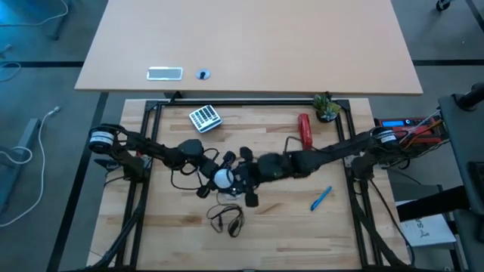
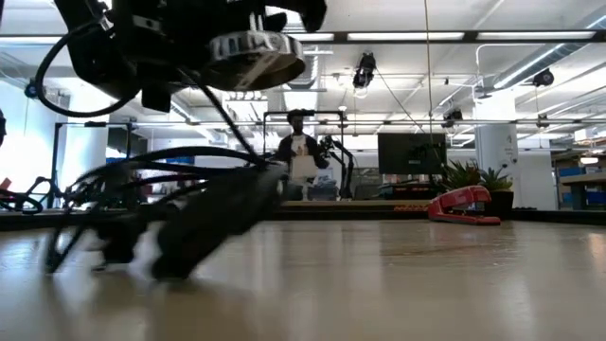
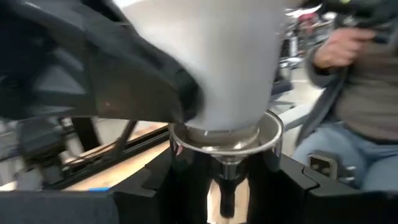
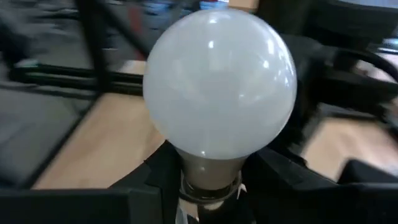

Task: Screw lightbulb
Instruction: Remove the white lightbulb from the silver lamp

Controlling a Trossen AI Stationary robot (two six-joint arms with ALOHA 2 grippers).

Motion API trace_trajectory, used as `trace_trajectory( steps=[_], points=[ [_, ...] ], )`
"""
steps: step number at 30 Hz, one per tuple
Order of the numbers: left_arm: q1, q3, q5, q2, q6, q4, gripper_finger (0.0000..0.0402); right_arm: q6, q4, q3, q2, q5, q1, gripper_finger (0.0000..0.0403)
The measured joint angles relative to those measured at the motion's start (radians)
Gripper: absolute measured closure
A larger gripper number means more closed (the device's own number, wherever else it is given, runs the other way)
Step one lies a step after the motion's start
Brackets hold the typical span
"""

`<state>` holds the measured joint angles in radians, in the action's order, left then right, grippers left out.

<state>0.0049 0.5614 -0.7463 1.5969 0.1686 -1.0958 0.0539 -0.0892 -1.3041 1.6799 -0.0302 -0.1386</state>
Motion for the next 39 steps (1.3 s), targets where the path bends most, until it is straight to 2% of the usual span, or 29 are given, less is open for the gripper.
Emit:
trace_trajectory(
  steps=[3,6,7,9,10,18,25,31,36,39],
  points=[
    [0.012,0.001,-0.105,-0.003,-0.024,-0.009,0.0239,0.001,-0.017,0.002,-0.004,0.197,0.060,0.0277],
    [0.010,-0.007,-0.271,-0.002,-0.049,0.016,0.0239,-0.016,-0.065,0.000,-0.006,0.297,0.125,0.0294],
    [0.010,-0.007,-0.314,-0.004,-0.051,-0.001,0.0239,-0.033,-0.081,-0.003,-0.002,0.300,0.142,0.0302],
    [0.015,-0.006,-0.319,-0.009,-0.045,-0.026,0.0239,-0.049,-0.071,0.001,0.014,0.301,0.158,0.0380],
    [0.013,-0.006,-0.297,-0.009,-0.048,-0.030,0.0239,-0.048,-0.065,0.003,0.020,0.323,0.159,0.0394],
    [0.036,-0.003,-0.199,-0.013,-0.029,0.082,0.0239,-0.024,-0.113,0.002,0.000,0.372,0.150,0.0399],
    [0.063,-0.003,-0.149,-0.012,-0.031,0.121,0.0239,-0.027,-0.077,0.002,-0.018,0.361,0.149,0.0401],
    [0.067,-0.003,-0.065,-0.012,-0.030,0.119,0.0237,-0.009,0.010,0.003,-0.040,0.282,0.137,0.0402],
    [0.067,-0.003,0.026,-0.014,-0.029,0.118,0.0235,0.014,0.093,0.003,-0.107,0.150,0.113,0.0402],
    [0.067,-0.003,0.032,-0.014,-0.028,0.111,0.0237,0.018,0.167,0.016,-0.148,0.043,0.096,0.0402]
  ],
)
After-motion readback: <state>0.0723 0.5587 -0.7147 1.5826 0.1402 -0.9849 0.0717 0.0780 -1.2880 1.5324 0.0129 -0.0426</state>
